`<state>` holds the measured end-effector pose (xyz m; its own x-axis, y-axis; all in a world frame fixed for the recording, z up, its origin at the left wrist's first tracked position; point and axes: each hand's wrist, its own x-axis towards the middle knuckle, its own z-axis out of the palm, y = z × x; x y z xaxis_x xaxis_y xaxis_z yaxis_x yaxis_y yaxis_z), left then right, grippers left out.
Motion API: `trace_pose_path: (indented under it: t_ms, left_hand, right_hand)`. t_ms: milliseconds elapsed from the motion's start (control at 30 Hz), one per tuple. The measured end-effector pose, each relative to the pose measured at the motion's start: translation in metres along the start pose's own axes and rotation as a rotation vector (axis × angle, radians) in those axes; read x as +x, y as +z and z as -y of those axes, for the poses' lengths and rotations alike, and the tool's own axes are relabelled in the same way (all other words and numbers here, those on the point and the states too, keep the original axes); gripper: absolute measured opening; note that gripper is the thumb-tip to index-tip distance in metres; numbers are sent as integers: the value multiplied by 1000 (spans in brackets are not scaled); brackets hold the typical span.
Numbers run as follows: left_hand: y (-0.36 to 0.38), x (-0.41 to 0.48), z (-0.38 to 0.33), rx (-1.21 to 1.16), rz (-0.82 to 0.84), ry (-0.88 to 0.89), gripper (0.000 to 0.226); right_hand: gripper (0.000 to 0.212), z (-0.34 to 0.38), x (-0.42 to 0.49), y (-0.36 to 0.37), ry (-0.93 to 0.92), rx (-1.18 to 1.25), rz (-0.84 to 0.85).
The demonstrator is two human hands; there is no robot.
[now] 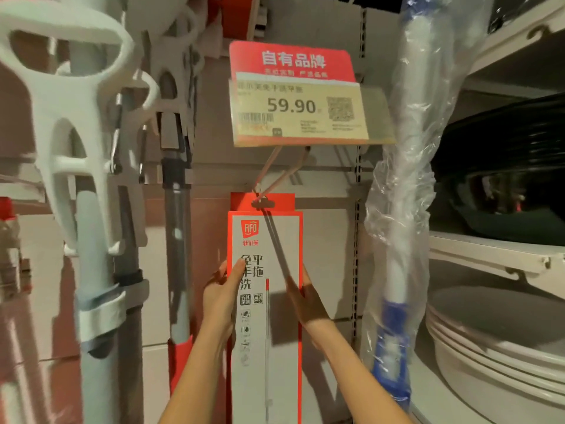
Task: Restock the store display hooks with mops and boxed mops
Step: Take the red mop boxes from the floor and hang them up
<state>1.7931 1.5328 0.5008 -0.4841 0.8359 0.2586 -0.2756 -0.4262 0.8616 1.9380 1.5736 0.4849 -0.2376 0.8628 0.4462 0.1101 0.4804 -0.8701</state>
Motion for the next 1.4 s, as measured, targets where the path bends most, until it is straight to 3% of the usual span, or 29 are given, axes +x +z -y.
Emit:
trace_pose_path:
  t_ms: [200,433,567,833,1067,1167,1400]
  left_hand:
    - [0,-14,-6,54,-19,85,28]
    - [1,-78,-16,185,-166,141,52]
    - [-8,-158,-27,271,-9,157,47]
    - [-97,-342,-80,372,134,116,42]
    - [-255,-469,-148,629,-16,160,40]
    - [-334,-527,-190,693,-152,161,47]
    - [-542,-683,-289,842,-493,79,36]
  right_hand:
    - [57,11,-28,-1,85,11,30]
    - [46,53,-133,-21,109,66,64]
    - [58,78,-196,-28,93,81,90]
    - [50,113,-342,10,59,232,242]
    - [44,147,-443,127,86,371,478]
    - [44,175,-493,203,106,405,618]
    - [51,247,-641,416,114,422,975]
